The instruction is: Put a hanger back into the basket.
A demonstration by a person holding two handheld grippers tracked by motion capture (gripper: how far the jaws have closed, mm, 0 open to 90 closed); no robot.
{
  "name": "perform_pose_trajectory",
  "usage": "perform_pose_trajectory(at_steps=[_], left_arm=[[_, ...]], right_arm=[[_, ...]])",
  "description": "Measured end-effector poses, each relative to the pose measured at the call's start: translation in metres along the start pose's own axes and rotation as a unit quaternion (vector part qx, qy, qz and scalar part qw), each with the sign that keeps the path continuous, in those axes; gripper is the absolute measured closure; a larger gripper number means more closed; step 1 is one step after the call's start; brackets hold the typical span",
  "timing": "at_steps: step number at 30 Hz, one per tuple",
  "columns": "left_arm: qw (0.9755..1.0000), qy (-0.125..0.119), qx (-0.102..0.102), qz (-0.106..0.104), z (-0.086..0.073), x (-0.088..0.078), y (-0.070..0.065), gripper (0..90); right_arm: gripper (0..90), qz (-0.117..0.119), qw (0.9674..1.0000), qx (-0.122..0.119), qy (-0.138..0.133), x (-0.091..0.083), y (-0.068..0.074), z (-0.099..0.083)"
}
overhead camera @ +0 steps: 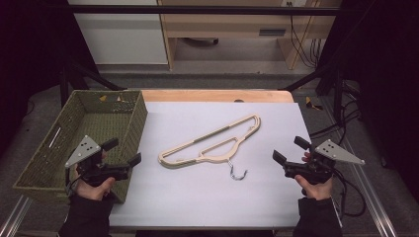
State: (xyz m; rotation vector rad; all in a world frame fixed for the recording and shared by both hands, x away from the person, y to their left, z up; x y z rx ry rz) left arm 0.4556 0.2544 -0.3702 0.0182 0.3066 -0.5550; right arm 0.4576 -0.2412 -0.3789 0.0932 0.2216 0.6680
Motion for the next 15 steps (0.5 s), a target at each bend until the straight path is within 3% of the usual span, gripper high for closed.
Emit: perform_pose_trajectory(at_steps=[7, 15], left_arm=[[1.0, 0.0, -0.006, 0.001, -0.001, -0.003, 0.004, 2.9], [1.0, 0.007, -0.001, 0.006, -0.003, -0.002, 0.009, 2.9]], right_arm=[[8.7, -0.01, 0.9998, -0.007, 0.013, 0.004, 0.002, 0.0], [12.2, -0.012, 0.9991, -0.02, 0.036, 0.028, 0.021, 0.0]])
Point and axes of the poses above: each handheld gripper's, and its own axes: x roughly forward along the jaws, z roughly out of its top, y roughly to its left, the point moved 5 cm from there along x, roughly forward along the jaws, and after that the axes turned 4 degrees about z, right-handed, at the moved point
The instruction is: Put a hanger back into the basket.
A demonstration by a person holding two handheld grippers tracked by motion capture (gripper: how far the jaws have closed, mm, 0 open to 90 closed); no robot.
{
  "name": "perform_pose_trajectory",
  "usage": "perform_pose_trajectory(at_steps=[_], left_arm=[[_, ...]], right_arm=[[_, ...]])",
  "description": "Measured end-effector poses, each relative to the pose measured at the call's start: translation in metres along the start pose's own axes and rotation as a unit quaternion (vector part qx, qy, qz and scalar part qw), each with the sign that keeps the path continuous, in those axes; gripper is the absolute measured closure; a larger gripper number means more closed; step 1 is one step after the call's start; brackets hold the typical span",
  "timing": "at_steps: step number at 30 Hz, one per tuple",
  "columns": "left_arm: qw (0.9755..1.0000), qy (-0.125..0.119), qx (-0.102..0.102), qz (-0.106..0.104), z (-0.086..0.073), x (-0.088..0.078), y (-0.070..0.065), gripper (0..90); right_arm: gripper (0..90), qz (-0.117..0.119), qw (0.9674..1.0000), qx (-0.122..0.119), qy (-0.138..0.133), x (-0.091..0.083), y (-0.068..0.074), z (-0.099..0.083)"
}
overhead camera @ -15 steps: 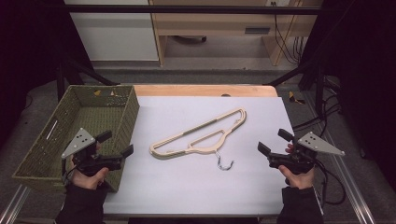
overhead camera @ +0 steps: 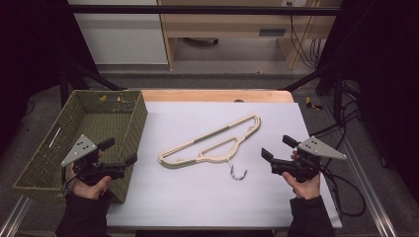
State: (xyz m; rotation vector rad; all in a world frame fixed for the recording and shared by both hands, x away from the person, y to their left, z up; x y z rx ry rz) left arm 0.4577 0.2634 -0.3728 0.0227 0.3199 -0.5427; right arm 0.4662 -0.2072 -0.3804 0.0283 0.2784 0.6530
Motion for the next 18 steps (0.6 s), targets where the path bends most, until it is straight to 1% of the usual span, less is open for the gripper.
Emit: perform_pose_trajectory(at_steps=[1, 3, 4, 5, 6, 7, 8, 9, 10, 11, 12, 13, 14, 15, 16, 17, 18], left_arm=[[1.0, 0.0, -0.001, -0.002, 0.0, 0.0, 0.001, 3.0], [1.0, 0.0, -0.001, -0.002, 0.0, -0.001, 0.002, 3.1], [1.0, -0.001, -0.001, -0.001, 0.0, -0.001, 0.002, 3.1], [1.0, -0.001, 0.0, 0.0, 0.0, -0.001, 0.003, 3.1], [1.0, -0.001, 0.0, 0.001, 0.0, -0.001, 0.003, 3.1], [1.0, -0.001, 0.0, 0.001, 0.0, -0.001, 0.003, 3.1], [1.0, 0.001, 0.0, 0.003, -0.001, -0.001, 0.004, 3.1], [1.0, 0.001, 0.0, 0.003, -0.001, -0.001, 0.004, 3.1], [1.0, 0.002, 0.0, 0.004, -0.001, -0.001, 0.004, 3.1], [1.0, 0.002, 0.001, 0.005, -0.001, -0.001, 0.005, 3.1], [1.0, 0.001, 0.001, 0.007, -0.001, -0.001, 0.005, 3.1], [1.0, 0.0, 0.0, 0.007, -0.001, -0.001, 0.006, 3.2], [1.0, 0.0, 0.0, 0.008, -0.001, -0.001, 0.006, 3.2], [1.0, 0.0, 0.0, 0.007, -0.001, -0.001, 0.006, 3.3], [1.0, 0.001, 0.0, 0.007, -0.001, -0.001, 0.006, 3.3], [1.0, 0.001, 0.002, 0.007, -0.001, -0.001, 0.005, 3.3], [1.0, 0.001, 0.002, 0.007, -0.001, -0.001, 0.005, 3.3]], right_arm=[[12.8, 0.007, 1.0, 0.0, 0.005, 0.008, 0.005, -0.001], [13.7, 0.012, 0.9998, -0.001, 0.018, 0.016, 0.009, -0.003], [13.7, 0.012, 0.9998, -0.001, 0.018, 0.016, 0.009, -0.003], [14.1, 0.01, 0.9996, 0.0, 0.026, 0.025, 0.014, -0.005], [14.9, 0.014, 0.9995, 0.0, 0.029, 0.029, 0.016, -0.005], [14.9, 0.014, 0.9995, 0.0, 0.029, 0.029, 0.016, -0.005], [15.8, 0.012, 0.9992, 0.0, 0.039, 0.038, 0.02, -0.008], [16.3, 0.013, 0.9989, -0.001, 0.044, 0.042, 0.021, -0.009], [17.0, 0.012, 0.9987, 0.001, 0.049, 0.047, 0.023, -0.011], [18.0, 0.012, 0.9985, -0.001, 0.054, 0.051, 0.022, -0.014], [19.8, 0.016, 0.998, 0.003, 0.062, 0.056, 0.023, -0.017], [20.9, 0.014, 0.9975, 0.005, 0.069, 0.06, 0.023, -0.021], [21.7, 0.01, 0.9967, 0.001, 0.081, 0.065, 0.023, -0.025], [23.4, 0.008, 0.9958, 0.003, 0.091, 0.07, 0.023, -0.029], [25.9, 0.011, 0.9949, 0.002, 0.1, 0.075, 0.023, -0.033], [27.9, 0.014, 0.9942, 0.005, 0.107, 0.079, 0.024, -0.037], [27.9, 0.014, 0.9942, 0.005, 0.107, 0.079, 0.024, -0.037]])
Point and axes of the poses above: each handheld gripper's, and its own axes: x roughly forward along the jaws, z roughly out of its top, y roughly to its left, the point moved 5 cm from there along x, roughly forward along the jaws, and after that the axes turned 4 degrees about z, right-handed, at the moved point
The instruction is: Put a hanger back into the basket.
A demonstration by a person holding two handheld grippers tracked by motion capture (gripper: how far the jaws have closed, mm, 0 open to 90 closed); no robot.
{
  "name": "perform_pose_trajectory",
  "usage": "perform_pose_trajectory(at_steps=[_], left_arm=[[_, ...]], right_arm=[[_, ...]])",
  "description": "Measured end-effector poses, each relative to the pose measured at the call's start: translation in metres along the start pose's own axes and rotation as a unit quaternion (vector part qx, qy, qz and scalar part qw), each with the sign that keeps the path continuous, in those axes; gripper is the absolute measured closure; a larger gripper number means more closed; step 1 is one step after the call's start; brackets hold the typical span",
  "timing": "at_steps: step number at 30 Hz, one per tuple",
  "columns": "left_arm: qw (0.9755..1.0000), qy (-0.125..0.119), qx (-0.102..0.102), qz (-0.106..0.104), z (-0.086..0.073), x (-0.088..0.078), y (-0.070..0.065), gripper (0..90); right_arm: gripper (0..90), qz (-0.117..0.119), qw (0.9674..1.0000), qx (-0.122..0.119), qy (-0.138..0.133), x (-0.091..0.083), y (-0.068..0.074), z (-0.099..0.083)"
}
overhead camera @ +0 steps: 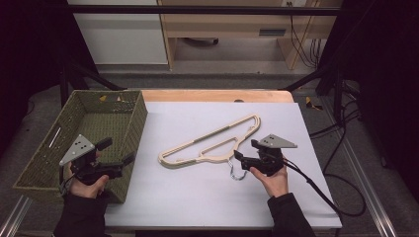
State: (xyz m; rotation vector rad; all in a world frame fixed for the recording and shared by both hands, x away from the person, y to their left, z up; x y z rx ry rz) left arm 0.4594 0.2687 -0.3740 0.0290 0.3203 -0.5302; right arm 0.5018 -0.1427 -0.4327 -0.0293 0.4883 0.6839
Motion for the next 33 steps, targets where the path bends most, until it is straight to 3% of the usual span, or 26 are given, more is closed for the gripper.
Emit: perform_pose_trajectory(at_steps=[4, 11, 15, 33], left_arm=[[1.0, 0.004, 0.005, -0.001, -0.001, 0.001, -0.002, 3.3], [1.0, 0.004, 0.004, 0.0, -0.001, 0.002, -0.002, 3.4], [1.0, 0.004, 0.005, 0.0, -0.001, 0.002, -0.002, 3.4], [1.0, 0.0, 0.004, 0.002, 0.0, 0.001, -0.002, 3.5]], right_arm=[[36.5, -0.006, 0.9996, 0.002, 0.027, 0.02, 0.0, -0.011], [45.4, -0.015, 0.9976, 0.018, 0.066, 0.038, -0.002, -0.025], [51.9, -0.022, 0.9965, 0.015, 0.08, 0.047, -0.003, -0.033], [75.9, -0.011, 0.9915, 0.023, 0.127, 0.065, -0.004, -0.054]])
Point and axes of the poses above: each handheld gripper's, and its own axes: x roughly forward along the jaws, z roughly out of its top, y roughly to its left, the point moved 5 cm from there along x, roughly forward along the jaws, and after that the axes turned 4 degrees about z, right-handed, at the moved point
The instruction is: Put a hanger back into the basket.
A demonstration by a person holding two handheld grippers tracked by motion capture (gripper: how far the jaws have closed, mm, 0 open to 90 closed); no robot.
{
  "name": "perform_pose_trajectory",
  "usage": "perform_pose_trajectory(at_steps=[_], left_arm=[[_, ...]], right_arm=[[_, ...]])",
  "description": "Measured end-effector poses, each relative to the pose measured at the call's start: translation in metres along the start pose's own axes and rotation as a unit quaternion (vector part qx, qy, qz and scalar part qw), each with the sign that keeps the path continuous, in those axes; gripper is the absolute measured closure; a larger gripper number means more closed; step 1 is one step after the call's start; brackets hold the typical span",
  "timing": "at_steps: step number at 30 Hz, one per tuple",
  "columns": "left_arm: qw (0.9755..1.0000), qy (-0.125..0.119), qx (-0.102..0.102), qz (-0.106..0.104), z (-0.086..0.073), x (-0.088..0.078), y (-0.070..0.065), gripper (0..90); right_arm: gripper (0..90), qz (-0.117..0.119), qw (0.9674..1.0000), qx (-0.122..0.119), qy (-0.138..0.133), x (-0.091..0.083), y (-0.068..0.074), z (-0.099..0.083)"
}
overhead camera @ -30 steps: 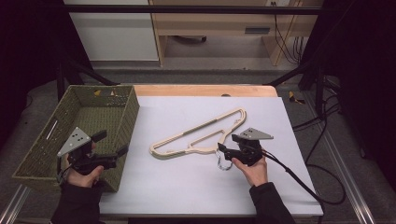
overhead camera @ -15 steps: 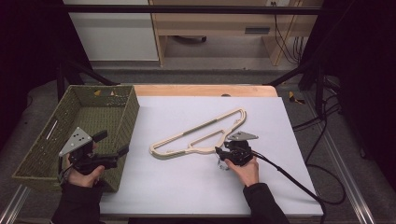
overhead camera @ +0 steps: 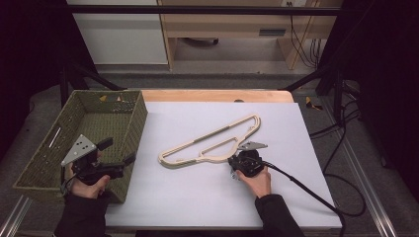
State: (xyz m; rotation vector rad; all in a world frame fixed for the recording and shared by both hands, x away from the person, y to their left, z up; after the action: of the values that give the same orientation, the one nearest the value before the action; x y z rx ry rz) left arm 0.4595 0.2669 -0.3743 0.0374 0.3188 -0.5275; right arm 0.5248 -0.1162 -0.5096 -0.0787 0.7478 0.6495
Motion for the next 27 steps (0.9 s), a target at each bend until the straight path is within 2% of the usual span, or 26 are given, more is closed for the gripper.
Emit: perform_pose_trajectory(at_steps=[8, 14, 19, 20, 22, 25, 26, 27], left_arm=[[1.0, 0.002, 0.004, -0.001, 0.0, 0.001, -0.003, 3.6], [0.9999, 0.003, 0.01, -0.002, 0.001, 0.003, -0.007, 3.9], [0.9997, 0.011, 0.02, -0.013, 0.0, 0.01, -0.019, 4.1], [0.9994, 0.015, 0.029, -0.015, 0.0, 0.011, -0.024, 4.3], [0.9992, 0.016, 0.031, -0.017, 0.0, 0.012, -0.027, 4.7], [0.9987, 0.021, 0.039, -0.026, -0.001, 0.017, -0.037, 5.1], [0.9981, 0.027, 0.045, -0.032, -0.002, 0.022, -0.045, 5.2], [0.9981, 0.027, 0.045, -0.032, -0.002, 0.022, -0.045, 5.4]], right_arm=[[87.7, 0.015, 0.9998, 0.01, 0.001, 0.002, 0.002, -0.001], [88.6, 0.01, 0.9996, 0.028, -0.004, 0.001, 0.003, 0.0], [88.7, 0.009, 0.9994, 0.033, -0.007, -0.001, 0.003, 0.001], [88.8, 0.009, 0.9992, 0.038, -0.01, -0.003, 0.004, 0.003], [88.8, 0.009, 0.9991, 0.039, -0.016, -0.006, 0.004, 0.005], [88.8, 0.006, 0.9991, 0.034, -0.023, -0.009, 0.003, 0.008], [88.8, 0.007, 0.9991, 0.034, -0.024, -0.01, 0.003, 0.008], [88.8, 0.007, 0.9991, 0.034, -0.024, -0.01, 0.003, 0.008]])
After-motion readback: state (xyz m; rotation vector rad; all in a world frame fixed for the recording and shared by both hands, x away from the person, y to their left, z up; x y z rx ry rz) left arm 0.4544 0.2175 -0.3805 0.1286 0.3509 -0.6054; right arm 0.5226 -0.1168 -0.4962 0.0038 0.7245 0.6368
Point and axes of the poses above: each handheld gripper's, and its own axes: x roughly forward along the jaws, z roughly out of its top, y roughly to its left, the point moved 5 cm from there along x, roughly forward along the jaws, and after that the axes turned 4 degrees about z, right-handed, at the moved point
